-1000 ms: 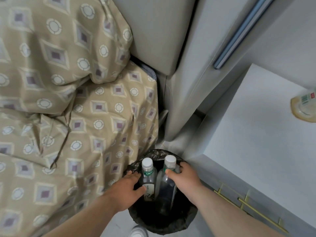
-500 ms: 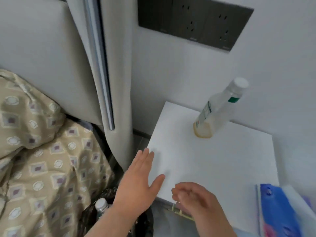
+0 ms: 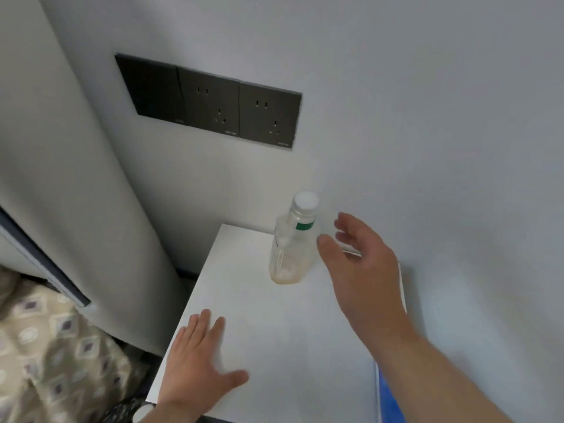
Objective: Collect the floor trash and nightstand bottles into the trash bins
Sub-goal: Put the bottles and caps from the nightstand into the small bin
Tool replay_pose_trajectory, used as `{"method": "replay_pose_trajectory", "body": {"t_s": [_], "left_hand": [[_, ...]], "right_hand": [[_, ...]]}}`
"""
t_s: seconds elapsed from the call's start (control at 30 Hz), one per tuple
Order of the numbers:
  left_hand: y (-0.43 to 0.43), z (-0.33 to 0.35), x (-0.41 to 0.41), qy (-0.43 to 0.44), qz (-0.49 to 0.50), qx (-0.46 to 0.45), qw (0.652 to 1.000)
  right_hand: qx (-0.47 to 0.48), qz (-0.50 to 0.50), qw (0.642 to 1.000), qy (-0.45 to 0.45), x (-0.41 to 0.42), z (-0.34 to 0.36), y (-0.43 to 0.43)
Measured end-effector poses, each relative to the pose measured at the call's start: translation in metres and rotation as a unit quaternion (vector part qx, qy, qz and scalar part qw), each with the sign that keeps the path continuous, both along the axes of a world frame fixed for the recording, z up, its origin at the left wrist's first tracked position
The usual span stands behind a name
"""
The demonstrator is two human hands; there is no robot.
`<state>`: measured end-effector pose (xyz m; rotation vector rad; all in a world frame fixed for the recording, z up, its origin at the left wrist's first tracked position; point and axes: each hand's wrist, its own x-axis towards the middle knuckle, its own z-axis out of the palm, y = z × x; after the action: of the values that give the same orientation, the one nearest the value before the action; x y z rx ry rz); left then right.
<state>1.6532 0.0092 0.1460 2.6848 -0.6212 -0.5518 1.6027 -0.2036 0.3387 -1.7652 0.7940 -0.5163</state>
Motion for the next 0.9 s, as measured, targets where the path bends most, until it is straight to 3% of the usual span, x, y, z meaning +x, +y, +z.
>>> {"method": "replay_pose_trajectory", "body": {"t_s": [0.17, 0.5, 0.9], "left_hand": [[-0.007, 0.001, 0.006, 0.015, -0.002, 0.036, 0.999], [-0.007, 0.001, 0.009, 0.015, -0.01, 0.014, 1.0], [0.002, 0.001, -0.001, -0.01, 0.008, -0.012, 1.0]], "right_hand": [[-0.016, 0.077, 0.993, 0.083, 0.037, -0.007, -0.011], [-0.055, 0.053, 0.994, 0.077, 0.054, -0.029, -0.019], [-0.043, 0.119, 0.991, 0.054, -0.003, -0.002, 0.026]]}}
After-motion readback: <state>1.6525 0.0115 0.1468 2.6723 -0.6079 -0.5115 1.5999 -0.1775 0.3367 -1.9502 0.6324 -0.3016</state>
